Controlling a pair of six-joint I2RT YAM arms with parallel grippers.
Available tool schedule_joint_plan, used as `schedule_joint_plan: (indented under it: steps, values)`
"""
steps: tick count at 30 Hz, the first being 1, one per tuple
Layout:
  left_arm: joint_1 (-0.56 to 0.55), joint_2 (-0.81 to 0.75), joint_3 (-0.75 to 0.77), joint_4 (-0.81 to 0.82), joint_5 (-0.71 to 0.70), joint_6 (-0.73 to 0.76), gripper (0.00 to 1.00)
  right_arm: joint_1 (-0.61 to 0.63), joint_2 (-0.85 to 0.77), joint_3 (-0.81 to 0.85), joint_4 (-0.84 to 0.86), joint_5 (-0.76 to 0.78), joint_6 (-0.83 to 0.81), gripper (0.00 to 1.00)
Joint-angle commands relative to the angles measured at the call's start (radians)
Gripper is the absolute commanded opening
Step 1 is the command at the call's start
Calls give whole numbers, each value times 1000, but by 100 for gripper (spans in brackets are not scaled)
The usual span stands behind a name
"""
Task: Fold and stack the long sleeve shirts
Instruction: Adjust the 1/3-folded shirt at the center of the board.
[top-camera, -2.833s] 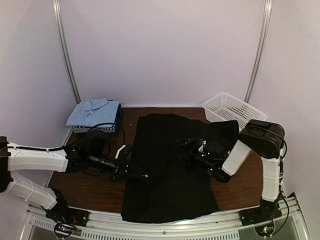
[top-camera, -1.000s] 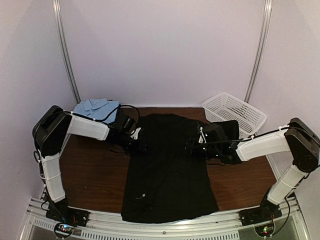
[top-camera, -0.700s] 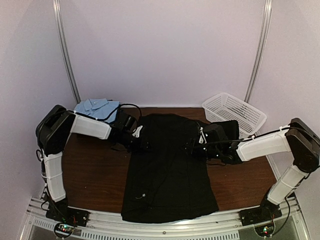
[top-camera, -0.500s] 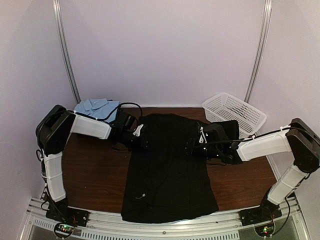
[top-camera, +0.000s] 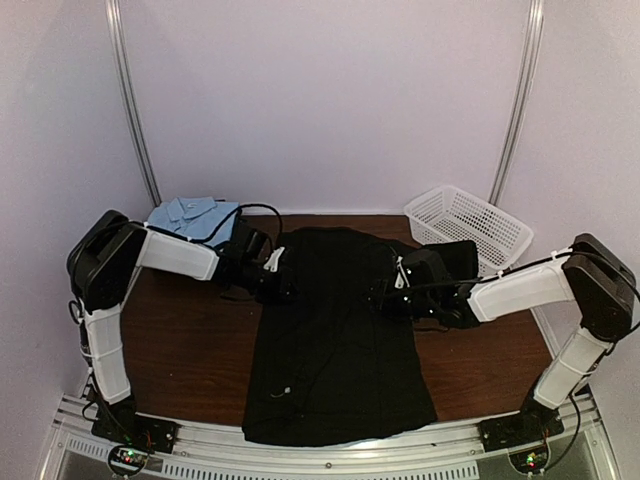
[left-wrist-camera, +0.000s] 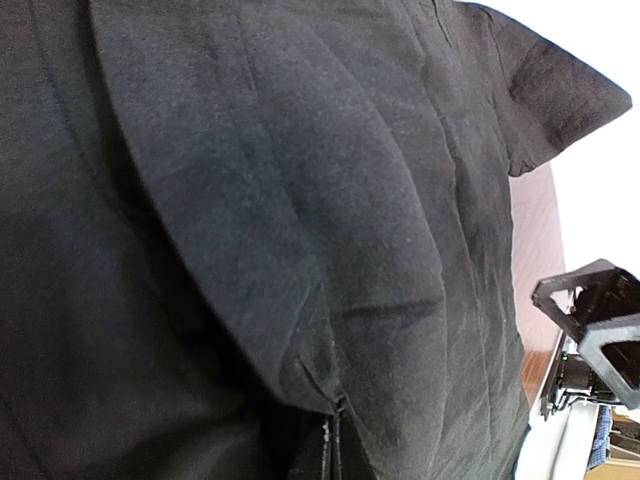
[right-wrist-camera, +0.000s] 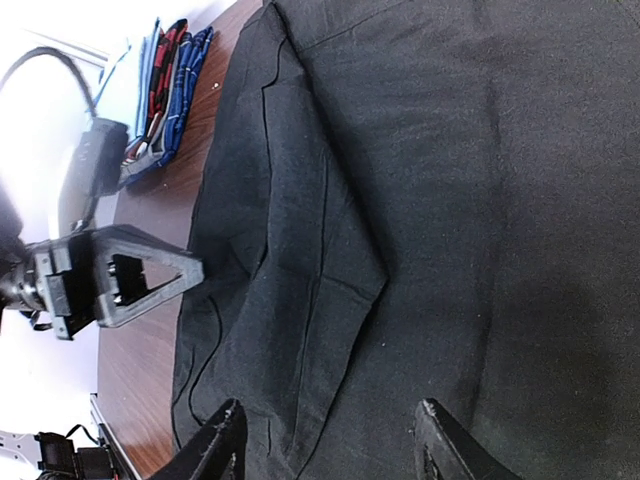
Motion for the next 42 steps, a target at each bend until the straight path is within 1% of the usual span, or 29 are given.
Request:
schedule_joint_plan:
  steps: [1, 6, 15, 22, 28, 34, 42]
  values:
    - [7, -103, -41, 49, -45, 24, 0, 5, 42, 45, 0, -6, -20, 57]
    - [9, -138, -65, 40, -98, 38, 0, 10, 91, 79, 9, -22, -17, 55]
    - [49, -48, -65, 41, -138, 29, 0, 17, 139, 121, 10, -29, -18, 53]
    - [60, -16, -70, 79, -142, -8, 0, 17, 132, 117, -16, -22, -37, 52]
    - [61, -19, -63, 78, -153, -11, 0, 17, 130, 121, -32, -15, -46, 52]
    - [72, -21, -49, 45, -167, -6, 0, 16, 125, 130, -46, -7, -55, 52]
    - [87, -21, -69, 66, -154, -18, 0, 16, 132, 134, -48, -6, -57, 51]
